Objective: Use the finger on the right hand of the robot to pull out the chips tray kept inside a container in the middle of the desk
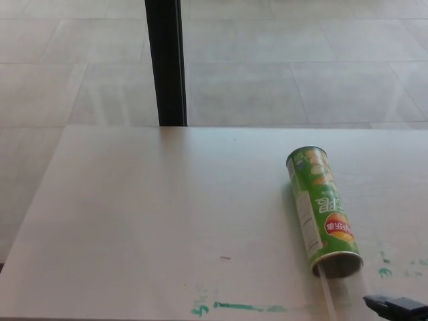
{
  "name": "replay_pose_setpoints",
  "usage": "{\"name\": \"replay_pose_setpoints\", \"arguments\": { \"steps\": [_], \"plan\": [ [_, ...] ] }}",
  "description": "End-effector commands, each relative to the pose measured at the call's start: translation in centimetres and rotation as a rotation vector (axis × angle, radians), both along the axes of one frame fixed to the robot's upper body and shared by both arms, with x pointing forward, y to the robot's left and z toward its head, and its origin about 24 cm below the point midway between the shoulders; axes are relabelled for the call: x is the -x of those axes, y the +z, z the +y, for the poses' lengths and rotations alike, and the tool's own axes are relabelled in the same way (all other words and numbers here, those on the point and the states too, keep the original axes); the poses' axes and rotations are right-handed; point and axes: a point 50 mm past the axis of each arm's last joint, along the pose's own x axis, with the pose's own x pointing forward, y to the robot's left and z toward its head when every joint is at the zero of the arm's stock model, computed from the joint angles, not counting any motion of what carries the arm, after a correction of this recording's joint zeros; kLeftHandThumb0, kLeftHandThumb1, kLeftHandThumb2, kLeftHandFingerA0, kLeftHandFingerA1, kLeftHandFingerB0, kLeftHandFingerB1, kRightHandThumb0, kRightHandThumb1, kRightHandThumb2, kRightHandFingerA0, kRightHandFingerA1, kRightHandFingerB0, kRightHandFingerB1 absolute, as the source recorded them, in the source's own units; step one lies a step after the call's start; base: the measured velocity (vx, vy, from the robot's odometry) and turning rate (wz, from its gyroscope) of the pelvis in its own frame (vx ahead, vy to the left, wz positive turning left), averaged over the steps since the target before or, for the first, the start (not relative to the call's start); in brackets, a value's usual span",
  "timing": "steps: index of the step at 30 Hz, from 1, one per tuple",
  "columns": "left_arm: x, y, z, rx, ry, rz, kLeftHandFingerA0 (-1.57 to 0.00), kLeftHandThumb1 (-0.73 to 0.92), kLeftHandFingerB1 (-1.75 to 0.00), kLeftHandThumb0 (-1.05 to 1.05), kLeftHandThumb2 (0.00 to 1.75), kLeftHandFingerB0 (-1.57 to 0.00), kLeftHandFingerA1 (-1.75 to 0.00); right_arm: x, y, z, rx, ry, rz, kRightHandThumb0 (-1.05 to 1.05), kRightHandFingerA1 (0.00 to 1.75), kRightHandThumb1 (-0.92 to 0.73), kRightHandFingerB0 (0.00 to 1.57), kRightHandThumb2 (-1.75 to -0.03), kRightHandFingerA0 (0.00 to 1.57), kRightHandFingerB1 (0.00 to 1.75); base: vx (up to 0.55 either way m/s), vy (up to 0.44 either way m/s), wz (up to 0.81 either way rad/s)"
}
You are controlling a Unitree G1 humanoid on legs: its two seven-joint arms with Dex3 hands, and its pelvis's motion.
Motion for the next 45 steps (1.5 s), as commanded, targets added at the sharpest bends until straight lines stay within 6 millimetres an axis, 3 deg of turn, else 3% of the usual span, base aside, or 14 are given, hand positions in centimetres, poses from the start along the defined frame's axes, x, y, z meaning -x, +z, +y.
{"name": "replay_pose_setpoints", "arguments": {
  "steps": [1,7,10,11,15,19,20,21,22,24,30,37,38,45],
  "plan": [
    [0.3,0.7,0.8,-0.012,0.001,-0.002,-0.58,0.73,-0.56,-0.47,0.61,-0.55,-0.67,2.1,2.1,-2.7,0.012,-0.140,0.200,-0.10,1.12,-0.46,0.00,-0.68,0.81,0.00,0.00,0.000,0.00],
    [0.6,0.7,1.1,-0.029,0.004,-0.003,-0.60,0.73,-0.56,-0.49,0.62,-0.56,-0.66,4.0,5.2,-8.1,-0.151,-0.420,0.069,-0.03,1.11,-0.51,0.00,-0.55,0.82,0.15,0.00,0.000,0.00],
    [1.0,0.5,1.0,-0.024,0.015,0.011,-0.58,0.72,-0.54,-0.48,0.61,-0.55,-0.65,5.6,5.5,-11.3,-0.195,-0.600,-0.010,-0.08,1.11,-0.47,0.00,-0.74,0.81,0.12,0.00,0.000,0.00],
    [0.9,0.6,1.0,-0.012,0.020,0.003,-0.57,0.72,-0.55,-0.48,0.61,-0.53,-0.70,6.9,5.4,-13.1,-0.252,-0.708,-0.087,-0.02,1.24,-0.56,0.00,-0.58,0.72,0.21,0.00,0.000,0.00],
    [0.9,0.6,1.0,-0.015,0.011,0.011,-0.58,0.71,-0.55,-0.48,0.61,-0.54,-0.69,8.7,4.6,-15.1,-0.273,-0.815,-0.182,-0.05,1.13,-0.46,0.01,-0.74,0.81,0.17,0.00,0.000,0.00],
    [1.0,0.4,0.9,-0.015,0.024,0.006,-0.61,0.70,-0.60,-0.48,0.61,-0.60,-0.69,11.3,1.7,-18.0,-0.223,-1.021,-0.258,-0.07,1.14,-0.55,0.00,-0.57,0.77,0.17,0.00,0.000,0.00],
    [1.1,0.4,0.9,-0.024,0.014,0.010,-0.63,0.70,-0.60,-0.49,0.61,-0.61,-0.69,11.8,0.8,-18.5,-0.179,-1.060,-0.267,-0.11,1.04,-0.42,0.00,-0.71,0.84,0.12,0.00,0.000,0.00],
    [1.1,0.4,0.9,-0.024,0.017,0.015,-0.62,0.70,-0.57,-0.49,0.61,-0.58,-0.68,12.2,0.1,-18.8,-0.175,-1.105,-0.255,-0.06,1.03,-0.59,0.00,-0.57,0.74,0.16,0.00,0.000,0.00],
    [1.1,0.4,0.9,-0.019,0.020,0.015,-0.59,0.71,-0.56,-0.48,0.61,-0.56,-0.66,12.8,-1.0,-19.1,-0.167,-1.156,-0.261,-0.08,1.02,-0.46,0.00,-0.75,0.81,0.17,0.00,0.000,0.00],
    [1.1,0.4,0.9,-0.020,0.025,0.012,-0.60,0.70,-0.57,-0.48,0.61,-0.57,-0.69,13.6,-3.2,-19.5,-0.138,-1.228,-0.275,-0.07,0.96,-0.56,0.01,-0.58,0.76,0.26,0.00,0.000,0.00],
    [0.6,0.3,0.6,-0.009,0.003,0.012,-0.58,0.71,-0.59,-0.49,0.61,-0.59,-0.68,14.7,-6.9,-20.3,-0.157,-1.383,-0.267,-0.19,0.79,-0.52,0.07,-0.60,0.76,0.23,0.00,0.000,0.00],
    [0.2,0.5,0.7,-0.014,-0.003,-0.004,-0.59,0.71,-0.56,-0.49,0.61,-0.56,-0.70,15.5,-9.5,-20.2,-0.233,-1.506,-0.239,-0.21,1.00,-0.55,0.09,-0.59,0.65,0.26,0.00,0.000,0.00],
    [0.2,0.5,0.6,-0.016,-0.002,-0.005,-0.61,0.71,-0.55,-0.49,0.61,-0.56,-0.68,15.8,-9.9,-20.3,-0.215,-1.532,-0.220,-0.23,0.82,-0.55,0.09,-0.58,0.60,0.25,0.00,0.000,0.00],
    [0.1,0.4,0.5,-0.017,0.007,0.007,-0.60,0.73,-0.54,-0.48,0.61,-0.55,-0.64,17.7,-11.4,-20.9,-0.201,-1.610,-0.110,-0.24,0.85,-0.58,0.07,-0.57,0.66,0.30,0.00,0.000,0.00]
  ]
}}
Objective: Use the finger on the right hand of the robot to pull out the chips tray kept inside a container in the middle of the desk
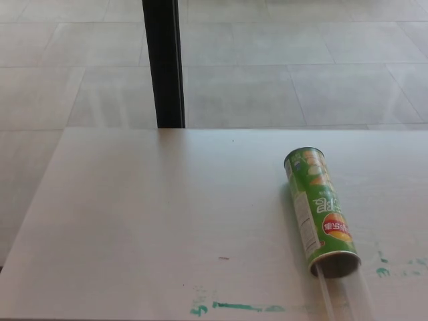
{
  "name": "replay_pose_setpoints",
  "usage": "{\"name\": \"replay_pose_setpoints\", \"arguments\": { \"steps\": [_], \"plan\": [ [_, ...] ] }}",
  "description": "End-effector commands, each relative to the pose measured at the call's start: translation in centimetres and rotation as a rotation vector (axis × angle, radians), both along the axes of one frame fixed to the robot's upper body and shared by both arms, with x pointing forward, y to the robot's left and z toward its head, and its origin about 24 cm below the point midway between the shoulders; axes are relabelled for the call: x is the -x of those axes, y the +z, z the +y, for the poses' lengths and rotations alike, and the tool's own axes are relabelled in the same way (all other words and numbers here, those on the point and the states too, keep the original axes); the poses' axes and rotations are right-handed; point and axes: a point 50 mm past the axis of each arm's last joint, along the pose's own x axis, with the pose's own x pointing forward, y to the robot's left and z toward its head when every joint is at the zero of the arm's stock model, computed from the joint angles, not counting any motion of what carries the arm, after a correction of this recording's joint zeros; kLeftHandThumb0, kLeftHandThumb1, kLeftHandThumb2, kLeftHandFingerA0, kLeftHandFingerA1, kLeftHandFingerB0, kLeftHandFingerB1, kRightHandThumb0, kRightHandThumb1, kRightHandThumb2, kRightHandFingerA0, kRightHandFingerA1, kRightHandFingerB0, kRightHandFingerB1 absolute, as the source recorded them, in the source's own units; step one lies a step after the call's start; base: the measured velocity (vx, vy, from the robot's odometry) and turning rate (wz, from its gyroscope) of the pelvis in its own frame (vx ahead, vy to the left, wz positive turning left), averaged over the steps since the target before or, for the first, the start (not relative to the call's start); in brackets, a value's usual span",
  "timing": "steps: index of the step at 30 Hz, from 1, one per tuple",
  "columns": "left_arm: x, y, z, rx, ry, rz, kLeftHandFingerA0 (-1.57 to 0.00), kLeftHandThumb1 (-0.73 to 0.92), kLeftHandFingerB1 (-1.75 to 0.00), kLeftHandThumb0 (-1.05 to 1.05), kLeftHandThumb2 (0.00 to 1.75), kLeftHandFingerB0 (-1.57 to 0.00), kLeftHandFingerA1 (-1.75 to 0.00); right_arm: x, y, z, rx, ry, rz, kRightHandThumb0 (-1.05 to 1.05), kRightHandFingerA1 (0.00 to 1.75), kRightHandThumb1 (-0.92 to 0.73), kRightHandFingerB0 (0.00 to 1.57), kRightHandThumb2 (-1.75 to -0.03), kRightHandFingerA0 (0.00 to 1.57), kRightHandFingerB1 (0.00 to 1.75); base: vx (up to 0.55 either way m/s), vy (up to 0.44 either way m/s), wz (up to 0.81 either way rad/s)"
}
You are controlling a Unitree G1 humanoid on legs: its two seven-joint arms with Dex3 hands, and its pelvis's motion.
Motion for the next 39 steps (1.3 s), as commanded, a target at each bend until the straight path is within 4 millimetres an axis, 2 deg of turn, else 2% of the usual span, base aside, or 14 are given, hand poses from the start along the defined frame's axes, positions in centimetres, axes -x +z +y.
{"name": "replay_pose_setpoints", "arguments": {
  "steps": [1,12,13,14,16,19,21,22,23,32,33,35,38,39],
  "plan": [
    [-0.1,0.5,0.6,-0.024,-0.003,0.009,-0.59,0.73,-0.53,-0.48,0.61,-0.54,-0.63,2.7,-3.3,-0.5,0.067,-0.234,0.006,-0.28,0.69,-0.59,0.09,-0.58,0.65,0.28,0.00,0.000,0.00],
    [0.1,0.6,0.8,-0.038,-0.010,0.031,-0.58,0.72,-0.57,-0.48,0.61,-0.60,-0.64,1.9,-5.7,1.4,-0.106,-0.130,0.037,-0.23,0.59,-0.61,0.03,-0.62,0.67,0.22,0.00,0.000,0.00],
    [0.1,0.5,0.8,-0.038,-0.008,0.032,-0.59,0.72,-0.56,-0.48,0.61,-0.60,-0.64,1.8,-6.0,1.6,-0.128,-0.145,0.046,-0.29,0.63,-0.53,0.04,-0.75,0.60,0.18,0.00,0.000,0.00],
    [0.2,0.6,0.8,-0.028,0.008,0.021,-0.59,0.73,-0.56,-0.48,0.61,-0.56,-0.66,1.5,-6.3,2.2,-0.149,-0.118,0.048,-0.23,0.56,-0.67,0.00,-0.59,0.63,0.23,0.00,0.000,0.00],
    [0.2,0.6,0.8,-0.026,0.010,0.020,-0.59,0.73,-0.56,-0.48,0.61,-0.56,-0.66,1.5,-6.3,2.3,-0.151,-0.113,0.048,-0.23,0.56,-0.67,0.00,-0.59,0.63,0.23,0.00,0.000,0.00],
    [0.3,0.6,0.9,-0.028,-0.014,0.026,-0.55,0.73,-0.56,-0.50,0.62,-0.56,-0.66,1.5,-6.5,2.8,-0.177,-0.091,0.050,-0.26,0.64,-0.55,0.00,-0.78,0.57,0.16,0.00,0.000,0.00],
    [0.3,0.6,0.9,-0.024,-0.006,0.021,-0.56,0.73,-0.58,-0.49,0.62,-0.57,-0.67,1.6,-6.8,2.6,-0.167,-0.100,0.060,-0.22,0.61,-0.67,0.00,-0.60,0.66,0.27,0.00,0.000,0.00],
    [0.4,0.6,0.8,-0.021,-0.010,0.023,-0.56,0.73,-0.58,-0.49,0.62,-0.56,-0.67,2.0,-6.9,2.5,-0.168,-0.106,0.073,-0.27,0.67,-0.55,0.00,-0.78,0.61,0.18,0.00,0.000,0.00],
    [0.4,0.5,0.8,-0.020,-0.018,0.030,-0.57,0.73,-0.57,-0.49,0.62,-0.56,-0.67,2.6,-7.0,2.4,-0.172,-0.109,0.092,-0.22,0.62,-0.66,0.00,-0.62,0.63,0.22,0.00,0.000,0.00],
    [0.0,0.6,0.7,-0.032,-0.029,0.028,-0.56,0.73,-0.56,-0.49,0.62,-0.57,-0.64,1.9,-6.8,2.4,-0.203,-0.069,0.064,-0.21,0.62,-0.68,0.07,-0.63,0.59,0.25,0.00,0.000,0.00],
    [0.0,0.5,0.6,-0.028,-0.019,0.023,-0.58,0.73,-0.53,-0.49,0.62,-0.55,-0.64,1.9,-6.9,2.4,-0.215,-0.067,0.054,-0.23,0.72,-0.55,0.01,-0.97,0.58,0.47,0.00,0.000,0.00],
    [0.0,0.4,0.6,-0.030,-0.019,0.026,-0.59,0.73,-0.54,-0.49,0.62,-0.55,-0.65,1.9,-6.9,2.4,-0.225,-0.062,0.060,-0.27,0.72,-0.57,0.04,-0.99,0.58,0.47,0.00,0.000,0.00],
    [-0.2,0.4,0.5,-0.028,-0.021,0.031,-0.58,0.73,-0.66,-0.48,0.60,-0.65,-0.65,1.8,-7.2,2.4,-0.226,-0.075,0.055,-0.24,0.71,-0.56,0.06,-0.99,0.58,0.48,0.00,0.000,0.00],
    [-0.2,0.4,0.5,-0.031,-0.016,0.037,-0.58,0.72,-0.60,-0.49,0.61,-0.62,-0.63,1.7,-7.2,2.5,-0.218,-0.052,0.058,-0.30,0.58,-0.75,0.23,-0.62,0.64,0.36,0.00,0.000,0.00]
  ]
}}
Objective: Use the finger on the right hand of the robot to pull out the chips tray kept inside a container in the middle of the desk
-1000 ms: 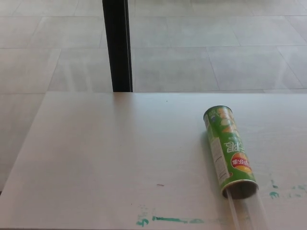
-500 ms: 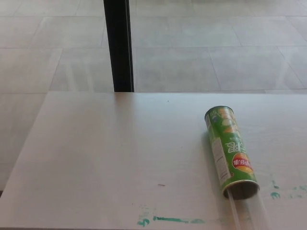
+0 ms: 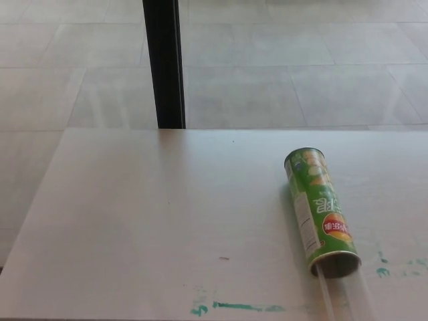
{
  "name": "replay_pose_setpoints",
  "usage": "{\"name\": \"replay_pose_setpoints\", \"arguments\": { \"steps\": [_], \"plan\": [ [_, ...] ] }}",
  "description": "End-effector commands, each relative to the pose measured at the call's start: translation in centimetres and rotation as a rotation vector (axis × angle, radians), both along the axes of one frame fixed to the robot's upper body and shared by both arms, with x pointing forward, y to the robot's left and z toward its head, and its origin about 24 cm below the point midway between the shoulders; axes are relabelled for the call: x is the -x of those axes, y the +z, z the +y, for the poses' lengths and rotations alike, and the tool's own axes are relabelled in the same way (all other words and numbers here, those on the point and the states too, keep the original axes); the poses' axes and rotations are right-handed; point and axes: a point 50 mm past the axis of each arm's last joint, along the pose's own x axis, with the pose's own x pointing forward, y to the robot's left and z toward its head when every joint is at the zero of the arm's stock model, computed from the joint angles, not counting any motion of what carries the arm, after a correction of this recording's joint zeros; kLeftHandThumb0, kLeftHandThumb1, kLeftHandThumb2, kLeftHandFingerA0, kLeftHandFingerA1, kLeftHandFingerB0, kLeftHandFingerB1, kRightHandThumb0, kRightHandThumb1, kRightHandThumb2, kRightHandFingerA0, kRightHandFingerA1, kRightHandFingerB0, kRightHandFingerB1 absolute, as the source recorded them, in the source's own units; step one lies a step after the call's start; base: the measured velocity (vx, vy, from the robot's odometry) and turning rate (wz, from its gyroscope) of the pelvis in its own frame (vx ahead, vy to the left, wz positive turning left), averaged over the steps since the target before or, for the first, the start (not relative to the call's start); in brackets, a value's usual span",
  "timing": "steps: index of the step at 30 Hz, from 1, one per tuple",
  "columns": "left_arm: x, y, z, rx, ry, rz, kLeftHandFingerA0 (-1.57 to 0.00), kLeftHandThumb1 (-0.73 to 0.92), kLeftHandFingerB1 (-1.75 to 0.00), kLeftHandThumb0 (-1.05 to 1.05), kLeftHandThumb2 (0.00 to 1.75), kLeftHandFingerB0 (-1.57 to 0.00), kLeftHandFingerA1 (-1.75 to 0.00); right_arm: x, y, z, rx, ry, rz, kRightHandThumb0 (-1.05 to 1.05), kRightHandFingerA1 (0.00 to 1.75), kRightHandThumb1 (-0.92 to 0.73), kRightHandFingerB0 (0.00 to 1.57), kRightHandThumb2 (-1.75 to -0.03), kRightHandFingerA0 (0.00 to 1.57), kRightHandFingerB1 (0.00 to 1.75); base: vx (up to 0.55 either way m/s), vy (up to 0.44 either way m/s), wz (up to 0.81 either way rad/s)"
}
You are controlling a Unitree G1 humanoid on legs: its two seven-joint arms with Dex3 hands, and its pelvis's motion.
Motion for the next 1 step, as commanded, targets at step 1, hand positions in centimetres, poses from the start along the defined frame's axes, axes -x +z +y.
{"name": "replay_pose_setpoints", "arguments": {
  "steps": [1],
  "plan": [
    [-0.05,0.43,0.58,-0.027,0.000,0.018,-0.58,0.72,-0.60,-0.49,0.61,-0.62,-0.63,-0.41,0.29,-0.30,0.001,0.026,-0.031,-0.30,0.58,-0.75,0.23,-0.62,0.64,0.36,0.00,0.000,0.00]
  ]
}}
